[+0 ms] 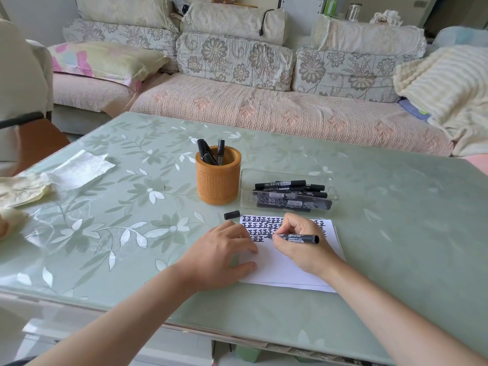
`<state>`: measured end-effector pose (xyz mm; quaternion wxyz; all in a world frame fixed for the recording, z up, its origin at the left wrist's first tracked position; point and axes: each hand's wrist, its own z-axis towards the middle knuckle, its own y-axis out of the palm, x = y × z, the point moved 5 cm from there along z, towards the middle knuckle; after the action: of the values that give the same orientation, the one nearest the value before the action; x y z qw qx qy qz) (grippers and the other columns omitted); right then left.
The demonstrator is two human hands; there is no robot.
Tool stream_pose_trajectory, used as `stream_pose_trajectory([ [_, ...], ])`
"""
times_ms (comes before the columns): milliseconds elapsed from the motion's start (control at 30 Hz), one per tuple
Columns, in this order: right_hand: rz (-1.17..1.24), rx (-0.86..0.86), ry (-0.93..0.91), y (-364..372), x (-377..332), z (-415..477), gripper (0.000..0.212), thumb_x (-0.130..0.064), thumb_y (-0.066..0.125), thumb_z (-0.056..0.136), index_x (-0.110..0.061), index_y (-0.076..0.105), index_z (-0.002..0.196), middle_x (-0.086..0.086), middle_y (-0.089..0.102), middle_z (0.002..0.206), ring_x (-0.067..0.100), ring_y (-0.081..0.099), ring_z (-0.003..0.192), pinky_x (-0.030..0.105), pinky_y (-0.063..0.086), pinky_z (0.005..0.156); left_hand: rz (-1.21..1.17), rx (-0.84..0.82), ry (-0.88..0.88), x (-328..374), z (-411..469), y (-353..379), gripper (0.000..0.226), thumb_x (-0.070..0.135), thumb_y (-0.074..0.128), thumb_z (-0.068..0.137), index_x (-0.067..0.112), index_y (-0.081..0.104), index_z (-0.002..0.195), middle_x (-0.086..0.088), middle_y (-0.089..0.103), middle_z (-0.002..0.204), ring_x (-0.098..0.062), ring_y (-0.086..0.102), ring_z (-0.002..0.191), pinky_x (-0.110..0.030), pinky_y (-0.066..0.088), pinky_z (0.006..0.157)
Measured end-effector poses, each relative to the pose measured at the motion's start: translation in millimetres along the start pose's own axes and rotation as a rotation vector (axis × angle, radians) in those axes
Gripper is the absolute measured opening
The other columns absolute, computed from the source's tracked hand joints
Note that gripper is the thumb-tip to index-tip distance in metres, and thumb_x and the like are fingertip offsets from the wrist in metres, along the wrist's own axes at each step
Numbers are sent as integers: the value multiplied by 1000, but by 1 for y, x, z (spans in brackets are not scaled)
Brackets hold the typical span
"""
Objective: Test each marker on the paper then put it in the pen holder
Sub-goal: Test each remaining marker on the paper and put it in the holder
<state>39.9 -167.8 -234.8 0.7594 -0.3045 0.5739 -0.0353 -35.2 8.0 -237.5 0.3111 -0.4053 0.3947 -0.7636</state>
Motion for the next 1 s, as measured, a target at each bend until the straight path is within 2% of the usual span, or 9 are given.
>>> stream_pose_trajectory([
  [167,-23,-28,-29,0,0,1,25,-9,70,81,-16,52,66,-13,58,65,4,51,64,19,40,61,-1,2,-3,1,0,-1,25,48,62,83,33,68,102,12,56,101,-11,49,95,-29,46,79],
  [500,23,-21,-32,0,0,1,22,-6,68,81,-11,52,67,-11,55,62,8,47,60,23,37,57,-8,-3,-7,0,1,-1,26,49,61,83,33,67,102,13,55,102,-9,49,95,-27,46,79],
  [700,9,-62,-40,3,0,1,28,-6,70,81,-21,52,65,-16,57,65,2,51,63,17,38,62,-5,-3,-10,-1,1,0,26,48,61,82,33,68,102,12,56,101,-10,49,95,-26,45,79],
  [867,31,-60,-32,2,0,2,31,-7,71,80,-24,52,62,-16,55,62,4,48,61,19,38,60,-4,0,-2,-1,1,0,26,48,62,82,33,68,102,12,56,101,-9,48,95,-23,44,79],
  [1000,60,-50,-13,1,-1,3,20,-16,64,71,-19,46,61,-13,47,58,8,40,56,26,32,55,-7,5,1,-1,1,-1,25,48,62,82,33,68,102,13,56,101,-8,48,95,-23,44,78],
])
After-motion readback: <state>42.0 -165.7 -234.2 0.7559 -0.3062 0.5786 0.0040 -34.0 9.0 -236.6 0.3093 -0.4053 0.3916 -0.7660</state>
